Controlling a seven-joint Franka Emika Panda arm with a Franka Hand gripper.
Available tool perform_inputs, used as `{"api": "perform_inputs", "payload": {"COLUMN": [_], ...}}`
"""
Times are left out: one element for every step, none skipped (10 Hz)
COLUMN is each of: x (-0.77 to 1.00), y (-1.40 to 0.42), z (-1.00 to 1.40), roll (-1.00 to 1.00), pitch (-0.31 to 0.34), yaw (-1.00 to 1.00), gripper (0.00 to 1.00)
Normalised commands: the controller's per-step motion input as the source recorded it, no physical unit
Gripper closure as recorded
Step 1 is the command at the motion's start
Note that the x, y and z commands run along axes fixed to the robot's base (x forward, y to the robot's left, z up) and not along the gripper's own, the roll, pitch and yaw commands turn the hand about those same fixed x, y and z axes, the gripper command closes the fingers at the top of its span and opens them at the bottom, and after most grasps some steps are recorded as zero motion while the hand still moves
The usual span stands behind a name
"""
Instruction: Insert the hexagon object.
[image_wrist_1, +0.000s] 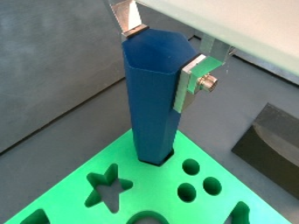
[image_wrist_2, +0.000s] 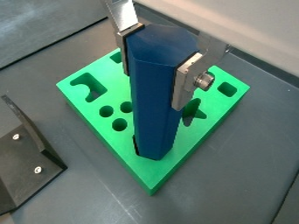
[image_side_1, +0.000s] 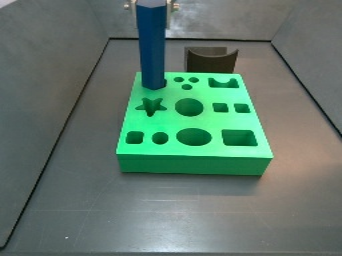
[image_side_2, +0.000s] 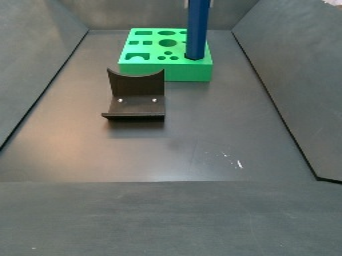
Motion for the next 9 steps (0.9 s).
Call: {"api": "perform_inputs", "payload": {"x": [0.10,0.31,0.25,0.03,0.00,0.00,0.01,0.01,0.01], "y": [0.00,0.00,0.00,0.00,0.03,0.00,0.00,0.00,0.00], "z": [-0.30,-0.40,-0.41,-0.39,-0.36,-0.34,-0.21,-0.26,-0.41], "roll": [-0.04,-0.02,-0.09,-0.14,-0.10,0.01,0.11,0.16,0.16], "pitch": [-0.057,-0.064,-0.099,-0.220,-0.196,-0.073,0.000,0.000,-0.020], "yaw": [0.00,0.00,-0.10,-0.11,-0.01,0.00,0.00,0.00,0.00], "gripper": [1.00,1.00,1.00,1.00,1.00,1.00,1.00,1.00,1.00]}}
